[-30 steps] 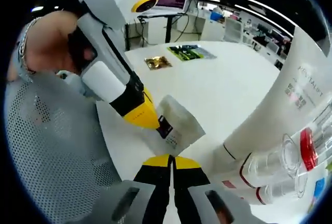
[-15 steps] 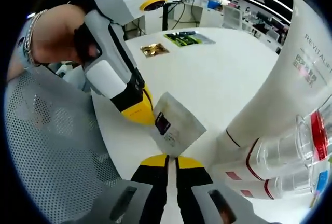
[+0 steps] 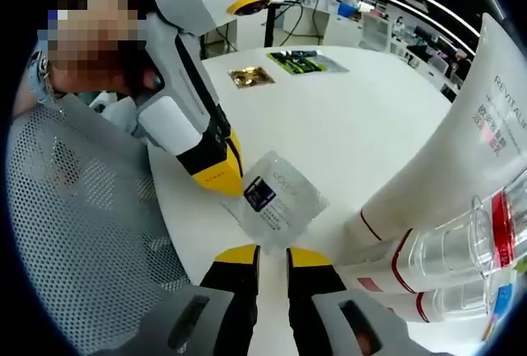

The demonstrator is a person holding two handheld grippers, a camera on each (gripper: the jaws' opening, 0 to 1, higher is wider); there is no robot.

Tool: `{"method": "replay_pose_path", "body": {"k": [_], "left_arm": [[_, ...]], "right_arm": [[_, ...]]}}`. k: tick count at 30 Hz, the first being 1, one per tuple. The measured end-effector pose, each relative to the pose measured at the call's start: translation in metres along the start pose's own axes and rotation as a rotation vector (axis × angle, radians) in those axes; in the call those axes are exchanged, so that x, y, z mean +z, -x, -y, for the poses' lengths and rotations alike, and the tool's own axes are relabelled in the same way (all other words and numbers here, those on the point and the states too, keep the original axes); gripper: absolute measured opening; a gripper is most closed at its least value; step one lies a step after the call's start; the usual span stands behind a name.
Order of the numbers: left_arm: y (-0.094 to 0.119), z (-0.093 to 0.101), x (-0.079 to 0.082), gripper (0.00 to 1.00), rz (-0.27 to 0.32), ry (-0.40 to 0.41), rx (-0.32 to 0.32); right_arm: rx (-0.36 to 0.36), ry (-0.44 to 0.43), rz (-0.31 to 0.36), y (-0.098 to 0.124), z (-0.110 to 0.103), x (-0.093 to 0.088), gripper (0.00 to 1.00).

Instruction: Arrange the skincare products in the storage area until every visible bottle or jar stands upright without overlapping.

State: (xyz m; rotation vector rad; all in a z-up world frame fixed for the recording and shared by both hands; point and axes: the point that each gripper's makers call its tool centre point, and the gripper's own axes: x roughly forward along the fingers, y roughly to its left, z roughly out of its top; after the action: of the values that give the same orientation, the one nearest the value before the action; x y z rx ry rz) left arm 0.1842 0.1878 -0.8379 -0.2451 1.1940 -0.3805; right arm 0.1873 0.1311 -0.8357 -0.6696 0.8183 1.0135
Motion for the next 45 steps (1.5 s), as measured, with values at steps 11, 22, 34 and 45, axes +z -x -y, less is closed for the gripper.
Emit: {"method": "replay_pose_path", "body": {"k": [11,22,34,45], "left_arm": [[-0.001,0.000,-0.001,0.00,0.008,-0.002,-0.004],[-0.009,0.006,-0.003,0.00,0.012,-0.044,-0.018],[-0.004,-0.002,-0.004,0.01,0.011,-0.101,0.043],[0.010,-0.007,0.013,0.05,0.099,-0.106,0.072]], "right_arm": [[0.015,-0.008,-0.005,-0.001,-0.002,-0.002,0.07],[0.071,-0.048,-0.031,-0.006,-0.011,-0.009,0.15],[0.090,0.009,-0.036,-0.006,-0.018,-0.008,0.12],[0.066,0.051,-0.039,-0.003,-0.016,-0.006,0.13]]}}
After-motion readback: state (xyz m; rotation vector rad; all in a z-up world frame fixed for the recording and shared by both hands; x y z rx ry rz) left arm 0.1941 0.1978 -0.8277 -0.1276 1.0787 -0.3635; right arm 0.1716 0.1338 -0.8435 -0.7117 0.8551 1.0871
